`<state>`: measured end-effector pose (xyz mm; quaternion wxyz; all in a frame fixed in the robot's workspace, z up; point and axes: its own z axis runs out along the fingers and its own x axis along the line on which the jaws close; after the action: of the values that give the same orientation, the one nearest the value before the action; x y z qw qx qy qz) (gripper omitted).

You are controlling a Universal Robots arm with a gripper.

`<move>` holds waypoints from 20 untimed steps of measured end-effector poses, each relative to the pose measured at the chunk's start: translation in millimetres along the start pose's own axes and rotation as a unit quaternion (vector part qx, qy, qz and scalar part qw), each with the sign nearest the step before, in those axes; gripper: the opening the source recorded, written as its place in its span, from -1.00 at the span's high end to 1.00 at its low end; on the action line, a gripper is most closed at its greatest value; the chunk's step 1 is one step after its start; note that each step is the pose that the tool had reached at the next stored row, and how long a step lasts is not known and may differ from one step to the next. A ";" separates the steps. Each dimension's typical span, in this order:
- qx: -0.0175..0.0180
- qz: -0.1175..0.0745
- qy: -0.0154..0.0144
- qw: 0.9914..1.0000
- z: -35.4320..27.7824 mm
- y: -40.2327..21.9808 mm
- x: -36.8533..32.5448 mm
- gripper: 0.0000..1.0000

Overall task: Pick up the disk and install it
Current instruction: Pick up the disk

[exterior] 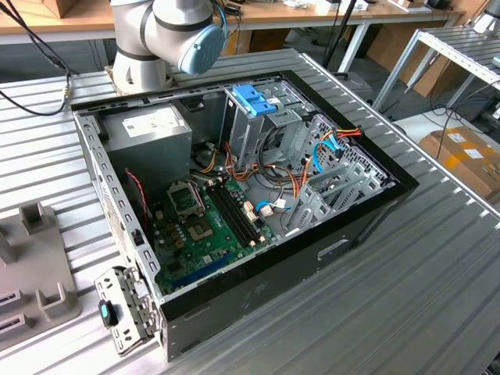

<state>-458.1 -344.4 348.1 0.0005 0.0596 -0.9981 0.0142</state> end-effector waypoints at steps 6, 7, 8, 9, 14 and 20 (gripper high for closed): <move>0.000 -0.027 -0.001 1.000 0.0 0.1 0.0 0.79; 0.000 -0.033 -0.001 0.999 0.0 0.1 0.0 0.79; 0.000 -0.037 -0.001 0.999 0.0 0.1 0.0 0.79; 0.000 -0.044 -0.001 0.999 0.0 0.1 0.0 0.79; 0.000 -0.060 -0.002 0.998 0.0 0.1 0.0 0.79; 0.000 -0.074 -0.002 0.997 0.0 0.1 0.0 0.79</move>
<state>-458.1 -344.2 348.1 -0.0006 0.1336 -0.9909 0.0143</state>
